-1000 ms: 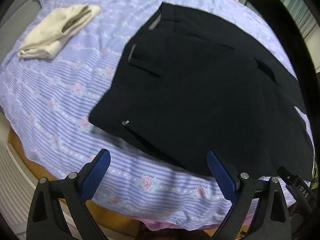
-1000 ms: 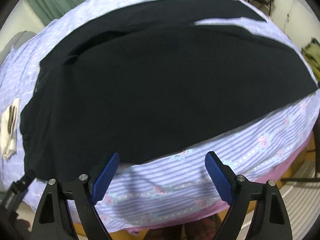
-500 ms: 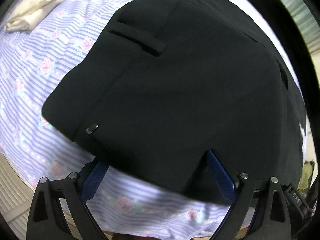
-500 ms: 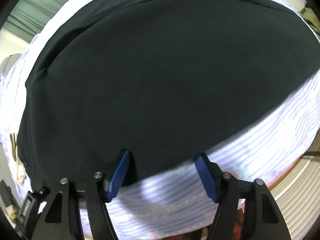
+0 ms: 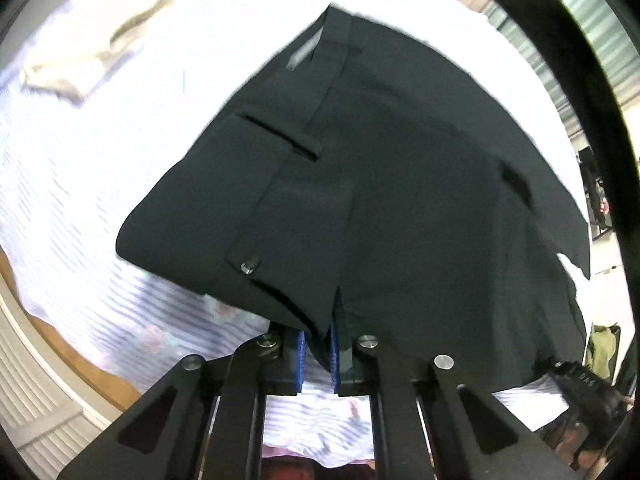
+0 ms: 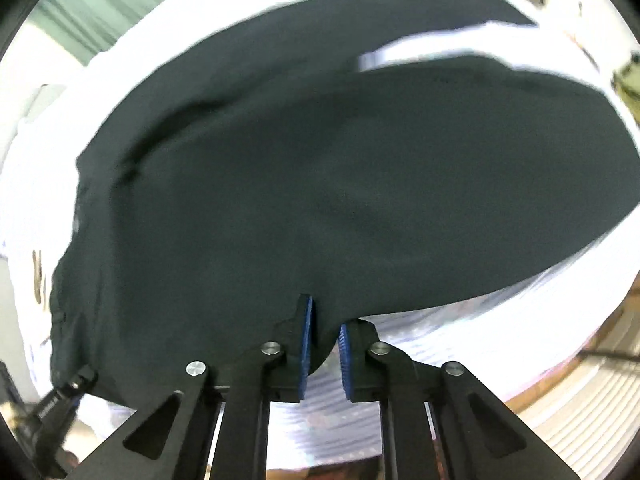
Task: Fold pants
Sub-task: 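Lift the waistband with both grippers and fold it over toward the hems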
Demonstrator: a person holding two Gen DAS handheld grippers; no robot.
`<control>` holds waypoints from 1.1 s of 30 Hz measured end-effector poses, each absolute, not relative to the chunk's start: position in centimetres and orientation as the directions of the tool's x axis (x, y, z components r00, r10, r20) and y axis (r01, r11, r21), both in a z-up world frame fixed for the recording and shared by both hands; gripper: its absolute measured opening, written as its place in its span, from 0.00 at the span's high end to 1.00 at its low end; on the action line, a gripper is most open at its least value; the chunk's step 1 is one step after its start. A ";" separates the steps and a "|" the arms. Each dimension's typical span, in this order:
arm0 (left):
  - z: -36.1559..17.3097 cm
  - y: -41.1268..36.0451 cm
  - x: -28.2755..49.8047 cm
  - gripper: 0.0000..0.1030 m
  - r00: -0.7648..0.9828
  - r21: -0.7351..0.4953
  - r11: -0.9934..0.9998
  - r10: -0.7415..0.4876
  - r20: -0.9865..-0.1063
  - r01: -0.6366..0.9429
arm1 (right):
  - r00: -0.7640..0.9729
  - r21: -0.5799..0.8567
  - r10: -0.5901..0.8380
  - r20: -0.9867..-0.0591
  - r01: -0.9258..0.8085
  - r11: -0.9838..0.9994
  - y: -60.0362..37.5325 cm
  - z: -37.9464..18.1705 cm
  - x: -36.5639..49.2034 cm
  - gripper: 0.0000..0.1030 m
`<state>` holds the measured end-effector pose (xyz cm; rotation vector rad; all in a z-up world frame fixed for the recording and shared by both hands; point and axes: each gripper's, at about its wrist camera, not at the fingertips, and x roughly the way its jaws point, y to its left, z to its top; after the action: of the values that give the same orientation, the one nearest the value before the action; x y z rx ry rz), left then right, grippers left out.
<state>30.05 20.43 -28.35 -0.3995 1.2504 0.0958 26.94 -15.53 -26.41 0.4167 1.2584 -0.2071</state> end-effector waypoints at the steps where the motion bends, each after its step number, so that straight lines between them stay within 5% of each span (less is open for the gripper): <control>1: -27.0 20.1 30.0 0.91 0.343 -0.249 0.929 -0.148 -0.928 -0.275 | 0.321 0.193 0.072 -0.944 0.362 0.912 -15.5 -25.2 27.3 0.88; 11: -14.5 18.4 33.6 0.92 0.574 -0.231 0.950 -0.073 -0.816 -0.208 | 0.568 0.275 0.074 -0.820 0.277 0.921 -17.3 -13.2 30.5 0.93; 18: -10.8 17.0 42.6 0.92 0.656 -0.215 0.967 -0.073 -0.751 -0.139 | 0.672 0.238 0.047 -0.739 0.195 0.951 -18.1 -11.7 40.7 0.93; 33: -20.0 19.0 62.0 0.92 0.532 -0.073 0.995 -0.029 -0.846 -0.062 | 0.583 0.076 0.009 -0.812 0.090 0.993 -17.0 -18.8 57.3 0.93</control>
<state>62.00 19.01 -19.95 -0.0980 1.0100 0.0196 57.35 -16.99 -18.76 0.1134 0.9478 -0.0473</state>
